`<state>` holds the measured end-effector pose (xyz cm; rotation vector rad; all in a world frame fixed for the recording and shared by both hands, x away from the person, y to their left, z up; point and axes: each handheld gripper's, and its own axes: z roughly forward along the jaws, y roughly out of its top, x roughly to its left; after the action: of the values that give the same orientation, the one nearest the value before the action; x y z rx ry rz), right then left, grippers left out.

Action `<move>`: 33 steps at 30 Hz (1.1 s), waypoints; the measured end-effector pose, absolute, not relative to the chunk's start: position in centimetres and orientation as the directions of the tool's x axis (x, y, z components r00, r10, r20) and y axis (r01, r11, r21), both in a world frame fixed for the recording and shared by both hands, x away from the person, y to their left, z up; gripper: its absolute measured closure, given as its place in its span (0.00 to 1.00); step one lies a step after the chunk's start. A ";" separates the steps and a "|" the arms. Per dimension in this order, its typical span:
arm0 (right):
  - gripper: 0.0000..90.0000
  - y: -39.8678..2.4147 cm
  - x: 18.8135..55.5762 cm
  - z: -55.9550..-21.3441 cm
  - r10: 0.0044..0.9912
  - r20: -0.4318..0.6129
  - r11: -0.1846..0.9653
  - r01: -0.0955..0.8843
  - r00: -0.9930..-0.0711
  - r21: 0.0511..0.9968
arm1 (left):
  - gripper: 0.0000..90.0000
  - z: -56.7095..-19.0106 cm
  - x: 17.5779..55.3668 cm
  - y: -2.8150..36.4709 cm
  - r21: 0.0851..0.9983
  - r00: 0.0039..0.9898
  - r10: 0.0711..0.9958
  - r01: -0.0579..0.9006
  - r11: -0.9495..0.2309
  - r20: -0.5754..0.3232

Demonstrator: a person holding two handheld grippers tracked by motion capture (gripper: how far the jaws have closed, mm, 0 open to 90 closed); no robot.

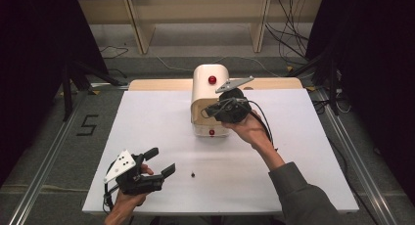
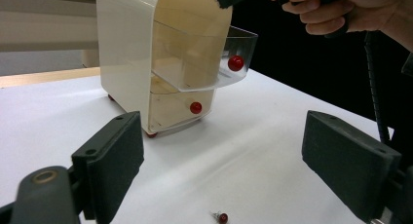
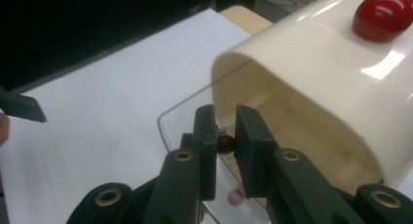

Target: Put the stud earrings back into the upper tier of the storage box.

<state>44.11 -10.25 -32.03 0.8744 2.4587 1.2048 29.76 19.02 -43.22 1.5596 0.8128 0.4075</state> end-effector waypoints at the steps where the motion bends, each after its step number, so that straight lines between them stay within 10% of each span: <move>1: 0.88 -10.2 44.2 -32.1 0.624 0.025 0.476 0.405 -0.781 0.780 | 0.17 -43.2 29.8 19.0 0.966 0.687 0.699 0.260 0.019 -0.198; 11: 0.87 -9.2 44.9 -33.2 0.623 0.039 0.510 0.442 -0.782 0.738 | 0.17 -43.2 29.7 19.0 0.965 0.687 0.699 0.262 0.016 -0.198; 33: 0.42 -8.6 39.2 -31.0 0.506 0.062 0.434 0.315 -0.861 0.844 | 0.17 -43.3 29.8 19.1 0.965 0.679 0.706 0.262 0.020 -0.199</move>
<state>39.22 -8.63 -30.95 0.7215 2.4845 1.3964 29.76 19.08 -43.26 1.5566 0.8231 0.4138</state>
